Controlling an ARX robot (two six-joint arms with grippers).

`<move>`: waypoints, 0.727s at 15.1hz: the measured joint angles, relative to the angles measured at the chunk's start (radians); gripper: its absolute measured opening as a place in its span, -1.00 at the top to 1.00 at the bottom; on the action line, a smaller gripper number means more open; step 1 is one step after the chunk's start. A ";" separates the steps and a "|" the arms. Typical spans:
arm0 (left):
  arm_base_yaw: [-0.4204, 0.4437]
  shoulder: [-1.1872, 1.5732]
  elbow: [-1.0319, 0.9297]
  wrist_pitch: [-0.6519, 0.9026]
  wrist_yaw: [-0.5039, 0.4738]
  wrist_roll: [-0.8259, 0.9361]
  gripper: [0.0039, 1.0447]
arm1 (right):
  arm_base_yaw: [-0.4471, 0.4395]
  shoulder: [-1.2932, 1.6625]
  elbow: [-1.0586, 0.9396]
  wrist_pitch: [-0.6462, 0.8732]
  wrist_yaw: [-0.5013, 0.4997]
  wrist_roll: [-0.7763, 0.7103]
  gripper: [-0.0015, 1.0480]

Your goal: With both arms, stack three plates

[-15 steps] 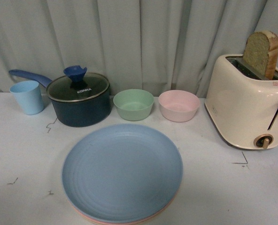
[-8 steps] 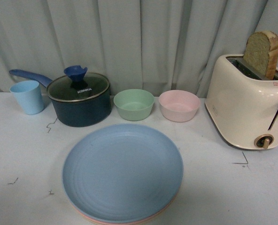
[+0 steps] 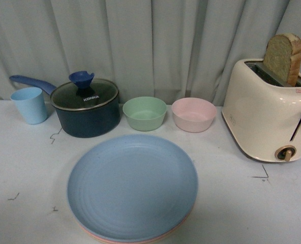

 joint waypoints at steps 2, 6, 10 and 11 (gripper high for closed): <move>0.000 0.000 0.000 0.000 0.000 0.000 -0.88 | 0.000 -0.050 0.000 -0.047 0.000 0.000 0.96; 0.000 0.000 0.000 0.000 0.000 0.000 -0.88 | 0.000 -0.134 0.000 -0.134 0.000 0.000 0.96; 0.000 0.000 0.000 0.000 -0.002 0.000 -0.88 | 0.000 -0.311 0.000 -0.351 -0.001 0.000 0.96; 0.000 0.000 0.000 0.000 0.000 0.000 -0.88 | 0.000 -0.338 0.003 -0.328 -0.001 0.000 0.96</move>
